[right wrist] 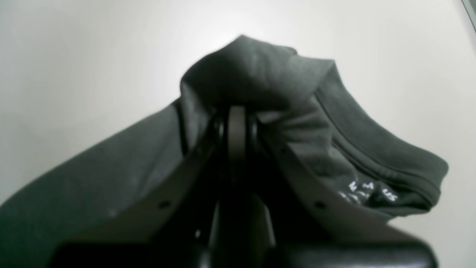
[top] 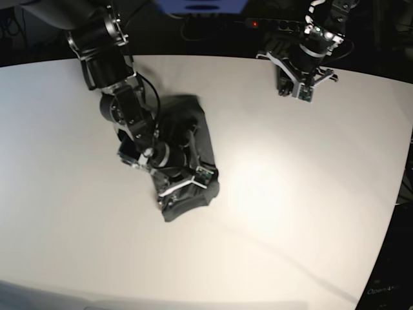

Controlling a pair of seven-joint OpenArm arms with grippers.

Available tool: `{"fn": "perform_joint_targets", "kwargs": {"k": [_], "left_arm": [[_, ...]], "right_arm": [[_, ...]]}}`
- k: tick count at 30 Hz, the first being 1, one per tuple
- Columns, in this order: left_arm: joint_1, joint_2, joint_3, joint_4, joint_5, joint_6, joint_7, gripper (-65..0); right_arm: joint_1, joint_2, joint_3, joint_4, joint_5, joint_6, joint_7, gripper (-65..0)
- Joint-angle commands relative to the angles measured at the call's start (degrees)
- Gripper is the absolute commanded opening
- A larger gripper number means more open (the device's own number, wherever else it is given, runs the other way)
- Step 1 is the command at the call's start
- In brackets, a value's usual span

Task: Fold the T-shirt properly
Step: 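Tuck the grasped end under with the right gripper, smoothing the fold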

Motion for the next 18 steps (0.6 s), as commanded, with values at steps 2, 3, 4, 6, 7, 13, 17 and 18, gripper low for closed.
{"fn": "perform_joint_targets", "kwargs": {"k": [2, 3, 4, 6, 7, 13, 17, 18], "left_arm": [[0.55, -0.18, 0.01, 0.14, 0.05, -0.28, 1.5, -63.2], [0.46, -0.18, 0.01, 0.14, 0.05, -0.28, 1.5, -63.2], [0.46, -0.18, 0.01, 0.14, 0.05, -0.28, 1.5, -63.2], [0.55, -0.18, 0.1, 0.14, 0.05, -0.28, 1.5, -63.2], [0.55, -0.18, 0.1, 0.14, 0.05, -0.28, 1.5, -63.2], [0.55, -0.18, 0.1, 0.23, 0.05, -0.28, 1.5, -63.2], [0.38, -0.18, 0.27, 0.14, 0.05, -0.28, 1.5, -63.2], [0.38, -0.18, 0.27, 0.23, 0.05, -0.28, 1.5, -63.2]], "right_arm": [[1.78, 1.5, 1.93, -0.31, -1.24, 0.97, -2.26, -64.7], [2.04, 2.03, 2.72, -0.31, -1.07, 0.97, -2.17, -64.7], [2.48, 2.29, 3.51, -0.31, -0.98, 0.97, -2.09, -64.7], [2.83, 3.34, 6.41, -0.4, -0.89, 0.97, -2.0, -64.7], [2.92, 3.7, 7.64, -0.48, -0.8, 0.97, -1.82, -64.7], [2.48, 3.87, 12.65, -4.62, -1.07, 0.97, 2.48, -64.7], [0.72, 3.96, 12.65, -4.18, -1.15, 0.97, 2.75, -64.7], [0.46, 3.96, 12.56, -3.74, -1.24, 0.97, 2.75, -64.7]]}}
